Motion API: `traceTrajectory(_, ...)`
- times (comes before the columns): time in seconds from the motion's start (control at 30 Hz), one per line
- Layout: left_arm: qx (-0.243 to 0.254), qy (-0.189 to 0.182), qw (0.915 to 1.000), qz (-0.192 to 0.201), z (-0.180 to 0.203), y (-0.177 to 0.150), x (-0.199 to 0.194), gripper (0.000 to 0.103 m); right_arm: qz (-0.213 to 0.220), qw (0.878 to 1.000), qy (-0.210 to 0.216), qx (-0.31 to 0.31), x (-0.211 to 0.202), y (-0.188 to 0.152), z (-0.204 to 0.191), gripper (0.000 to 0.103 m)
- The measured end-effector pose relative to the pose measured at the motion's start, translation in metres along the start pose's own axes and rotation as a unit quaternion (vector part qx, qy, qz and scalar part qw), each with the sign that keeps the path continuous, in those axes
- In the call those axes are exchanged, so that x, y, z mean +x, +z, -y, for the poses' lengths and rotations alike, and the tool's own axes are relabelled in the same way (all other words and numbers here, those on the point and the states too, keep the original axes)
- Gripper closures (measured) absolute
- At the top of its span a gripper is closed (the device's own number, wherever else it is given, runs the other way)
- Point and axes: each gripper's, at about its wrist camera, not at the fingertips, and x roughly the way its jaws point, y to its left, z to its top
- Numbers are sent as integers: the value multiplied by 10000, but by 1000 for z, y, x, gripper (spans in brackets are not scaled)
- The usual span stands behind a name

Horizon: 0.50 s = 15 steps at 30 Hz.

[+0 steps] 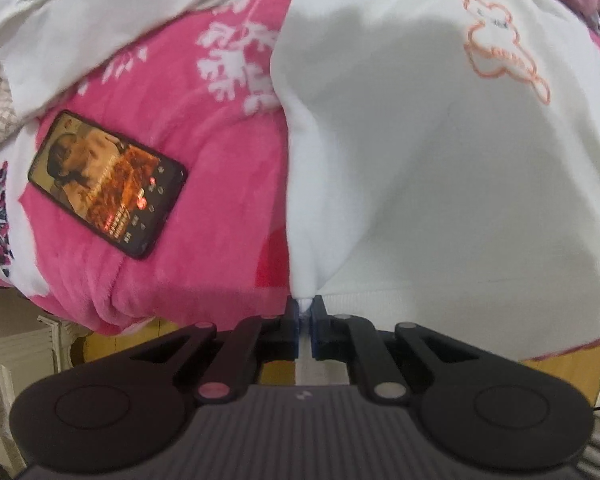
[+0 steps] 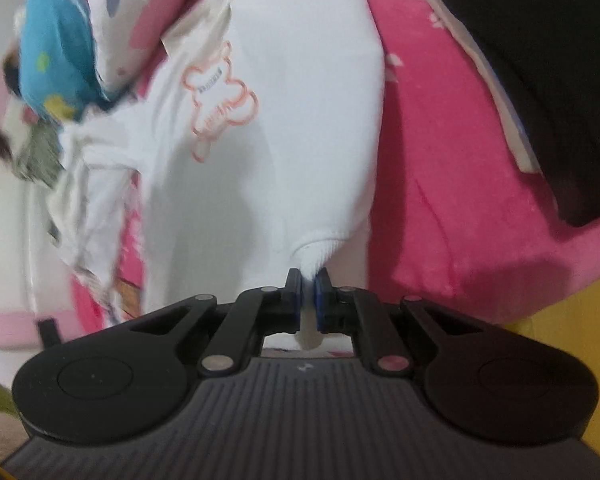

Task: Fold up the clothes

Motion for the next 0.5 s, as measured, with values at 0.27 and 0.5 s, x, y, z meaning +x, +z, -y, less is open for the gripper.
traceTrajectory(0.27, 440, 185, 9986, -218, 14, -3, 34, 95, -500, 9927, -947, -554, 48, 1, 19, 91)
traceTrajectory(0.5, 562, 278, 9976, -294, 2, -16, 14, 72, -379, 9726, -2100, -926, 11, -6, 13, 78)
